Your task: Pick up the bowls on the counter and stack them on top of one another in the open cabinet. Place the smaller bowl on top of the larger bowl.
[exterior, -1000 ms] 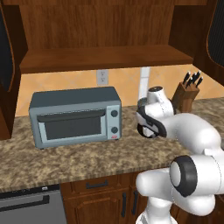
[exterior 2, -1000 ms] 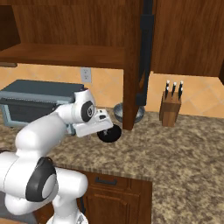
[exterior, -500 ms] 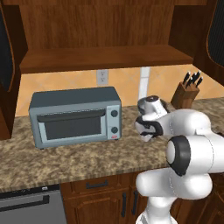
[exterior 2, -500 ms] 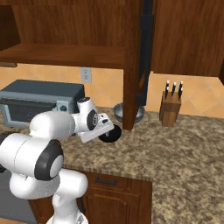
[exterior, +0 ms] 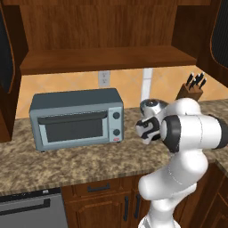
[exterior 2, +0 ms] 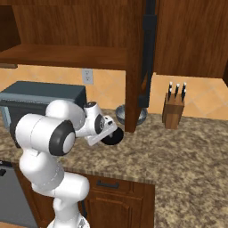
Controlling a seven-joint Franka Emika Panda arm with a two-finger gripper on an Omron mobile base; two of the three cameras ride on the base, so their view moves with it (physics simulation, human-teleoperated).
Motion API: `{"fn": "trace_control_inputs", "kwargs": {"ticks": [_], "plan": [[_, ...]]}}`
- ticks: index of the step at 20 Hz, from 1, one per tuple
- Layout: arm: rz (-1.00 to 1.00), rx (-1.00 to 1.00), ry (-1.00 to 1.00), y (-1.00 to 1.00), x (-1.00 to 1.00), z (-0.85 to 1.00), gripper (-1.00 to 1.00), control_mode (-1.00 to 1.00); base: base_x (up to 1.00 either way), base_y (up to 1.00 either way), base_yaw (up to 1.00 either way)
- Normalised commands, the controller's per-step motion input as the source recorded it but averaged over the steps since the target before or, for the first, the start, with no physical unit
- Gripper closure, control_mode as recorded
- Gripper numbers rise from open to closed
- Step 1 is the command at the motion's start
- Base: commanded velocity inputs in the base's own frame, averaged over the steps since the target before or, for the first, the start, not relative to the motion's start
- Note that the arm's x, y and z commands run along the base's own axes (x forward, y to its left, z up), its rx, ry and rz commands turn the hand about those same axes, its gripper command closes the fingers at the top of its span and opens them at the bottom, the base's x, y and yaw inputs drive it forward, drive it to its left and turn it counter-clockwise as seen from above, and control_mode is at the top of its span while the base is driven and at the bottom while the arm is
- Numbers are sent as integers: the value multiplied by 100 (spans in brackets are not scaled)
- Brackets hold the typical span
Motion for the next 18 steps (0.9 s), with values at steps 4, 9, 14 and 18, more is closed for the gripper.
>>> {"fn": "trace_control_inputs", "kwargs": {"ticks": [4,9,14,18], "plan": [[12,0,0,0,38,-31,-100,-100,0,0,0],[8,0,0,0,18,-26,100,-100,0,0,0],[1,0,0,-3,0,-3,100,-100,0,0,0],[2,0,-3,-20,-9,16,100,-100,0,0,0]]}}
